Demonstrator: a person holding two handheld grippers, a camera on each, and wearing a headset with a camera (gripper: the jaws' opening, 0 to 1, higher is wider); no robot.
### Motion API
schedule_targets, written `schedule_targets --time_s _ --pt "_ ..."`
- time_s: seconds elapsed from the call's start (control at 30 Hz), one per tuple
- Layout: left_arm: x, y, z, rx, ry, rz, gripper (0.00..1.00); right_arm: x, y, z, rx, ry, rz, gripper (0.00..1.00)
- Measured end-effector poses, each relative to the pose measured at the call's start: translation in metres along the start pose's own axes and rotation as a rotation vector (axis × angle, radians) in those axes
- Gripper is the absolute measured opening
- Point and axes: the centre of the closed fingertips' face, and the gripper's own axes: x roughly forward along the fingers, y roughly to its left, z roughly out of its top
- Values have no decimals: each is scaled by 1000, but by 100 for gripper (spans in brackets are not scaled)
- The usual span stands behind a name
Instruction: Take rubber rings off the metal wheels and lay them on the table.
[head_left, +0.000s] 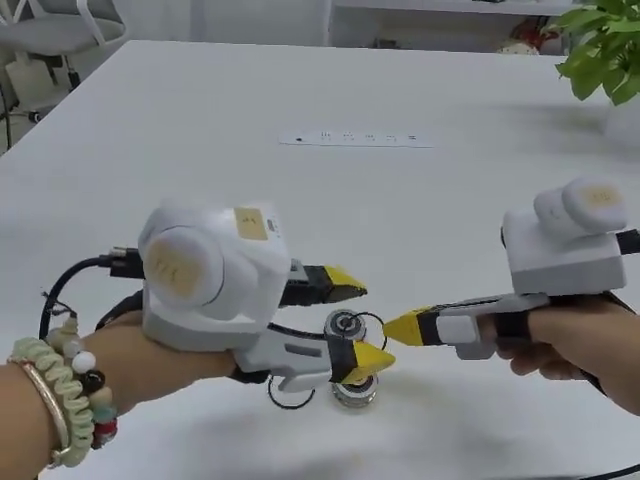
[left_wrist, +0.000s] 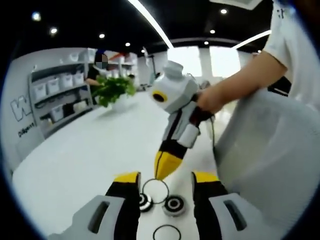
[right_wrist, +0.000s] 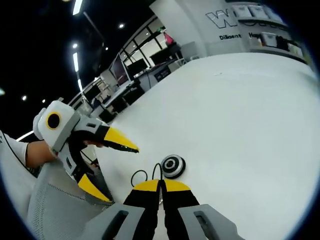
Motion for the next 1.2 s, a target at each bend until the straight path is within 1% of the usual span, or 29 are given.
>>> schedule_targets --time_s 0.07,0.1,0.23,0.27,0.33,0.43,0.47,0.5,0.53,0.57,0.6,0.73,0.77,0.83,0.87,0.9,0.97,1.1,1.2 --pt "-4 3 5 -18 -3 -4 49 0 1 0 -1 0 0 0" --pt "-6 4 7 -17 -3 -4 52 0 1 0 -1 -1 0 0" --pt "-18 6 14 -8 2 -8 55 -2 1 2 0 -12 -1 0" --pt "-20 8 16 -1 2 -2 56 -2 1 3 1 -16 0 0" --pt "-28 11 20 9 -4 8 57 -4 1 6 3 -27 0 0" --pt "-42 13 23 -11 -1 12 63 -6 1 11 4 -49 -1 0" --pt "-46 14 23 -8 4 17 64 -7 1 12 5 -54 -2 0" --pt "-51 16 22 18 16 32 65 -7 1 13 6 -59 -2 0" --pt "-53 17 22 25 20 38 65 -8 1 14 7 -64 -2 0" --pt "-59 21 21 43 31 60 65 -8 1 15 7 -68 -2 0" --pt "-63 22 21 47 32 68 65 -9 1 16 7 -71 -2 0" --pt "-82 24 23 9 0 103 66 -10 2 19 7 -84 -2 0" --pt "-86 23 23 6 -2 109 66 -11 2 19 5 -86 -3 0" --pt "-94 24 18 4 9 128 67 -11 3 21 2 -90 0 0" --pt "-100 25 12 13 35 148 68 -11 4 22 0 -93 2 0" --pt "-103 25 8 16 53 155 68 -11 5 22 -2 -93 3 0" --pt "-111 24 0 13 76 167 69 -11 6 23 -6 -95 5 0" --pt "-123 19 -10 -10 86 183 71 -11 8 25 -9 -102 13 0" --pt "-131 19 -15 -38 79 209 72 -12 9 27 -9 -110 16 0"
